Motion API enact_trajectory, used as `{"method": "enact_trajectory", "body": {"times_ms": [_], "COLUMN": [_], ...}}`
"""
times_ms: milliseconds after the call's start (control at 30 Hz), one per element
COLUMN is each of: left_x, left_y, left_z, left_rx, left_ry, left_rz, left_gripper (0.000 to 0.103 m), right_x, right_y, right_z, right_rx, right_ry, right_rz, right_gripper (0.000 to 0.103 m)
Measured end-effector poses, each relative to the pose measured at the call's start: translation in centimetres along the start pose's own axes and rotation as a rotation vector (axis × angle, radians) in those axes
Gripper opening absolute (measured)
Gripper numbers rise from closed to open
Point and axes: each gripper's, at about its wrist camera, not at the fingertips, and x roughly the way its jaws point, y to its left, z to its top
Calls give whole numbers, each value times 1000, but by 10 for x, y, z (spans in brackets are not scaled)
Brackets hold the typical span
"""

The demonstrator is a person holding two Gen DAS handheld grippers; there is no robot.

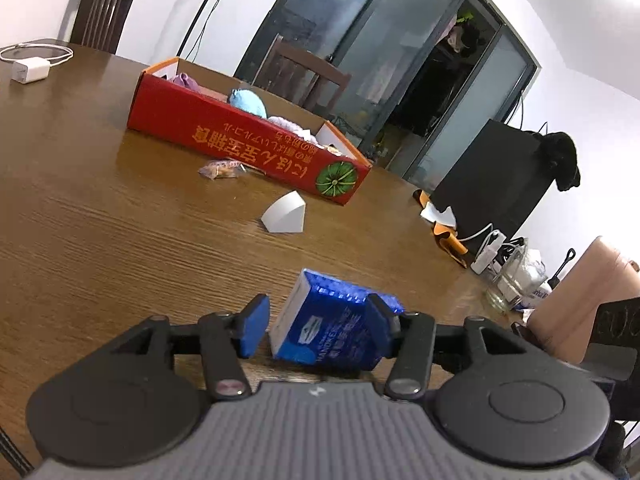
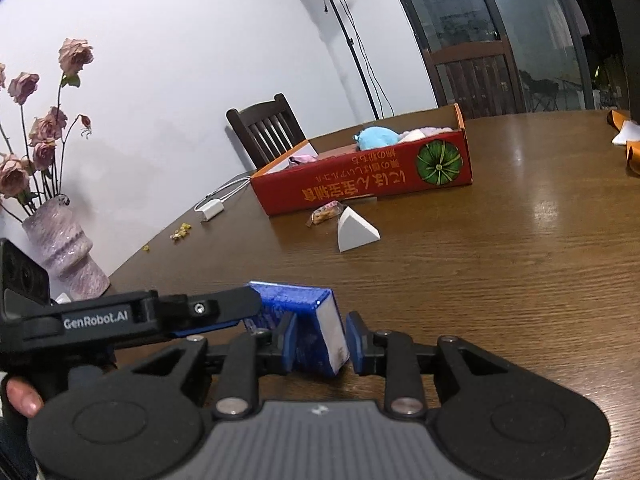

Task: Organize soft objects
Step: 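Carry the milk carton into the red box and open both grippers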

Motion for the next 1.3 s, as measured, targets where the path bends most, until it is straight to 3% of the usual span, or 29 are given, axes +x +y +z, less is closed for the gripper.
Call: {"method": "enact_trajectory", "body": {"times_ms": [67, 300, 500, 667, 833, 967, 1033, 1133, 1300], "left_x": [8, 31, 31, 48, 89, 147, 176, 216, 234], "left_y": [1, 8, 14, 21, 31, 51, 62, 80, 95], "left_z": [2, 10, 39, 101, 179, 232, 243, 245, 235], "left_rx": [3, 9, -35, -11, 18, -20, -34, -46, 6], "left_ry": [15, 29, 4, -63, -114, -71, -38, 7, 60], "left_rz": [-4, -8, -65, -101, -112, -99, -73, 30, 92], "left_gripper": [52, 33, 32, 32, 32, 32, 32, 32, 41], "right_x": [5, 32, 44, 64, 117, 176, 207, 244, 271], "right_y": [-4, -14, -18, -13, -26, -47, -61, -74, -85], "right_z": [2, 14, 40, 95, 166, 212, 226, 235, 232], "right_rx": [19, 40, 57, -27, -27, 23, 50, 54, 38], "right_ry": [-1, 22, 12, -35, -51, -12, -4, 24, 35], "right_rz": [4, 9, 26, 38, 58, 45, 7, -26, -50], "right_gripper": [28, 28, 28, 28, 28, 28, 28, 28, 28]}}
